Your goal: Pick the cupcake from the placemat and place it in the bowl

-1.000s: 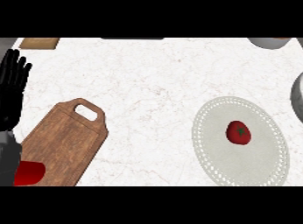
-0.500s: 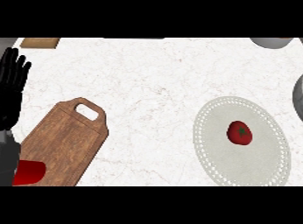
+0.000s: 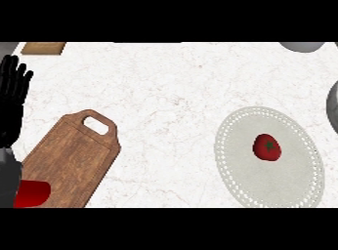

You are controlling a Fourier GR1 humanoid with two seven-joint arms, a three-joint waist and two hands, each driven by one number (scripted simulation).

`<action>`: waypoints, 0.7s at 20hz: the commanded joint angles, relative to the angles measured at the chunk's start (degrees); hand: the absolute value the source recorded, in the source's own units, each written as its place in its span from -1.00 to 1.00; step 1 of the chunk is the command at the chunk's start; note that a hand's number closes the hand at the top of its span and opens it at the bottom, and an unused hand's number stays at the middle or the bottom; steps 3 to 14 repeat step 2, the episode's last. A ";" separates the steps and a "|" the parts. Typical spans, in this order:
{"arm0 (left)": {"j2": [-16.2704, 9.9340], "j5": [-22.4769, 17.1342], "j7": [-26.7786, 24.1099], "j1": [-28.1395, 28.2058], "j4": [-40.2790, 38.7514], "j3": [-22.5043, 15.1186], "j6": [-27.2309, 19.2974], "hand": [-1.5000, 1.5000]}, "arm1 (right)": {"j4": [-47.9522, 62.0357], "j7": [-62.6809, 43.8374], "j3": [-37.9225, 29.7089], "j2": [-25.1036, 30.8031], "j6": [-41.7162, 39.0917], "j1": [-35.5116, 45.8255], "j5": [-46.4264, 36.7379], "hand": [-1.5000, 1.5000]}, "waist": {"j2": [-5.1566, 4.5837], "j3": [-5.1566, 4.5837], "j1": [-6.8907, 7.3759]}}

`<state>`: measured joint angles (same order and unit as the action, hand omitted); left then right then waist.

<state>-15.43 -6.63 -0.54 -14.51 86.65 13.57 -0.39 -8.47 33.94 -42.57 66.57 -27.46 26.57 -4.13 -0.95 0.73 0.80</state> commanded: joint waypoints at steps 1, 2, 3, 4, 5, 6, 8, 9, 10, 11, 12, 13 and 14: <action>1.05 -0.84 -1.07 0.71 -0.69 -0.14 0.61 0.00 | 1.07 1.13 -1.08 1.66 -3.43 -2.31 0.85 -1.00 | -0.25 0.09 0.30; -0.44 -0.79 -0.97 0.20 -0.77 1.13 0.48 0.00 | 1.26 1.42 -1.73 3.29 -5.27 -3.42 1.44 -1.00 | -0.11 0.14 -0.39; -0.44 -0.79 -0.97 0.20 -0.77 1.13 0.48 0.00 | 1.26 1.42 -1.73 3.29 -5.27 -3.42 1.44 -1.00 | -0.11 0.14 -0.39; -0.44 -0.79 -0.97 0.20 -0.77 1.13 0.48 0.00 | 1.26 1.42 -1.73 3.29 -5.27 -3.42 1.44 -1.00 | -0.11 0.14 -0.39; -0.44 -0.79 -0.97 0.20 -0.77 1.13 0.48 0.00 | 1.26 1.42 -1.73 3.29 -5.27 -3.42 1.44 -1.00 | -0.11 0.14 -0.39; -0.44 -0.79 -0.97 0.20 -0.77 1.13 0.48 0.00 | 1.26 1.42 -1.73 3.29 -5.27 -3.42 1.44 -1.00 | -0.11 0.14 -0.39; -0.44 -0.79 -0.97 0.20 -0.77 1.13 0.48 0.00 | 1.26 1.42 -1.73 3.29 -5.27 -3.42 1.44 -1.00 | -0.11 0.14 -0.39; -0.44 -0.79 -0.97 0.20 -0.77 1.13 0.48 0.00 | 1.26 1.42 -1.73 3.29 -5.27 -3.42 1.44 -1.00 | -0.11 0.14 -0.39; -0.44 -0.79 -0.97 0.20 -0.77 1.13 0.48 0.00 | 1.26 1.42 -1.73 3.29 -5.27 -3.42 1.44 -1.00 | -0.11 0.14 -0.39; -0.44 -0.79 -0.97 0.20 -0.77 1.13 0.48 0.00 | 1.26 1.42 -1.73 3.29 -5.27 -3.42 1.44 -1.00 | -0.11 0.14 -0.39; -0.44 -0.79 -0.97 0.20 -0.77 1.13 0.48 0.00 | 1.26 1.42 -1.73 3.29 -5.27 -3.42 1.44 -1.00 | -0.11 0.14 -0.39; -0.44 -0.79 -0.97 0.20 -0.77 1.13 0.48 0.00 | 1.26 1.42 -1.73 3.29 -5.27 -3.42 1.44 -1.00 | -0.11 0.14 -0.39; -0.44 -0.79 -0.97 0.20 -0.77 1.13 0.48 0.00 | 1.26 1.42 -1.73 3.29 -5.27 -3.42 1.44 -1.00 | -0.11 0.14 -0.39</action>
